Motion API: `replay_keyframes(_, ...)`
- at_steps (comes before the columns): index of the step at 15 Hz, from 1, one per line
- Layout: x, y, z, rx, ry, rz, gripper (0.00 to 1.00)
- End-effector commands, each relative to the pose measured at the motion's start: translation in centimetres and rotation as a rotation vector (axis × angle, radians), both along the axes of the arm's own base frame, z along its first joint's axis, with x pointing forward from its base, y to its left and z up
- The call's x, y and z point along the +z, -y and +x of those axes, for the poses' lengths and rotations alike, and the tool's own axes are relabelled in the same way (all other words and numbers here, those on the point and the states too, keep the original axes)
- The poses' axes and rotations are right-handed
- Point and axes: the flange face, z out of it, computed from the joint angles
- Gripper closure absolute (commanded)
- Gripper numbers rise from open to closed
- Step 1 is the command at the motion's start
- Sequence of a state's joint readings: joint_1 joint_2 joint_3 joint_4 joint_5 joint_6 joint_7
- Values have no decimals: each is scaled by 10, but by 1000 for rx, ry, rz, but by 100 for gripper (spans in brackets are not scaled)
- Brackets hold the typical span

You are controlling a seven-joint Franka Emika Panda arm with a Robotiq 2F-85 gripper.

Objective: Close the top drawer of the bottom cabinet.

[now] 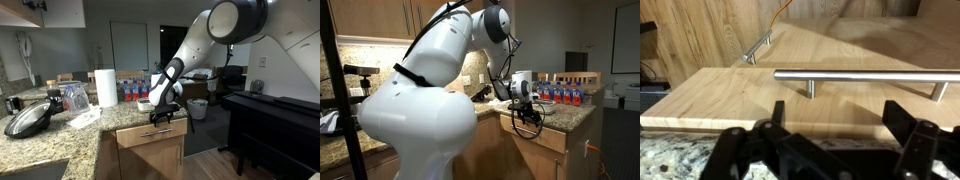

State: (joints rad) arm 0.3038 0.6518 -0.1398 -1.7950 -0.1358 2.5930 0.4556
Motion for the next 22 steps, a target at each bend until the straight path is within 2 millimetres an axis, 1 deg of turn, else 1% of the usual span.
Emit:
replay_keyframes(1, 4, 1, -5, 21, 20, -4, 0)
replay_keyframes(4, 2, -1, -12, 19, 32, 2, 0)
replay_keyframes(6, 0, -5, -21, 27, 50, 12, 0)
replay_keyframes(8, -3, -10, -33, 39, 70, 25, 0)
replay_keyframes(11, -7, -19, -60, 57, 104, 44, 0)
replay_keyframes(14, -8, -21, -79, 49, 171, 53, 0)
replay_keyframes(16, -15, -21, -87, 41, 206, 39, 0)
replay_keyframes(17, -23, -21, -88, 41, 211, 22, 0)
replay_keyframes(19, -37, -22, -90, 38, 210, -2, 0)
replay_keyframes(22, -52, -27, -92, 28, 198, -21, 0)
